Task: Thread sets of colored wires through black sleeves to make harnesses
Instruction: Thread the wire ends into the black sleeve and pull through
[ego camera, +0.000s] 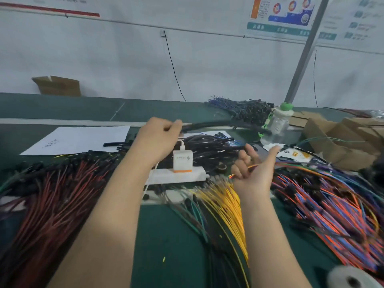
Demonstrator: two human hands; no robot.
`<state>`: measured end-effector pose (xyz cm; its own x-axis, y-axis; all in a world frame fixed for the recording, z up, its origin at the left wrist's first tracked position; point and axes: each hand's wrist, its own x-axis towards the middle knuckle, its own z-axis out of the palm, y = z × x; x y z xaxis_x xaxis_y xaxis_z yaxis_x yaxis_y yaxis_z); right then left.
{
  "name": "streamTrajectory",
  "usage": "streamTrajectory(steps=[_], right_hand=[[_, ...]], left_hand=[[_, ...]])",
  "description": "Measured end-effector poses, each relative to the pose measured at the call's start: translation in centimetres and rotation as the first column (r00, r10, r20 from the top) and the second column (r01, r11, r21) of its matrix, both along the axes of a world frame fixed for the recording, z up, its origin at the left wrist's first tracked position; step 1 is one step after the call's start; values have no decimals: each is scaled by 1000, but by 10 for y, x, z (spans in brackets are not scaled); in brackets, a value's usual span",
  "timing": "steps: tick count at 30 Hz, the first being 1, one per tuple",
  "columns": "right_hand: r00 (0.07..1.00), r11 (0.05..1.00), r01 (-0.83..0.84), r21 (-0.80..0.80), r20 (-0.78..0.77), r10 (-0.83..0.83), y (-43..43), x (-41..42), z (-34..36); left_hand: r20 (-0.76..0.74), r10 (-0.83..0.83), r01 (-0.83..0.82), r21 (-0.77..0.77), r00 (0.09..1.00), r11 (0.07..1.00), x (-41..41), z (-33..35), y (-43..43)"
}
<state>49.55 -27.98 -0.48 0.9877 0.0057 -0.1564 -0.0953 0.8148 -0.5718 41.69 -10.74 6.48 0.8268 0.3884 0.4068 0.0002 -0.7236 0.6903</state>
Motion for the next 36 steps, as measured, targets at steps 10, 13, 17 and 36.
streamTrajectory(steps=[10,13,17,36], right_hand=[[994,936,-107,-334,-1,114,-37,-144,-25],[987,945,-159,-286,-15,162,-8,-170,-33],[963,871,-251,-422,-18,269,20,-190,-49],[945,681,-76,-728,166,282,3,-179,-66]], left_hand=[[199,-26,181,-817,980,548,-168,-62,-1],[389,54,369,-904,920,215,-174,-80,-33],[261,28,238,-916,965,322,-153,-101,-89],[293,9,292,-954,956,63,-139,-144,-86]])
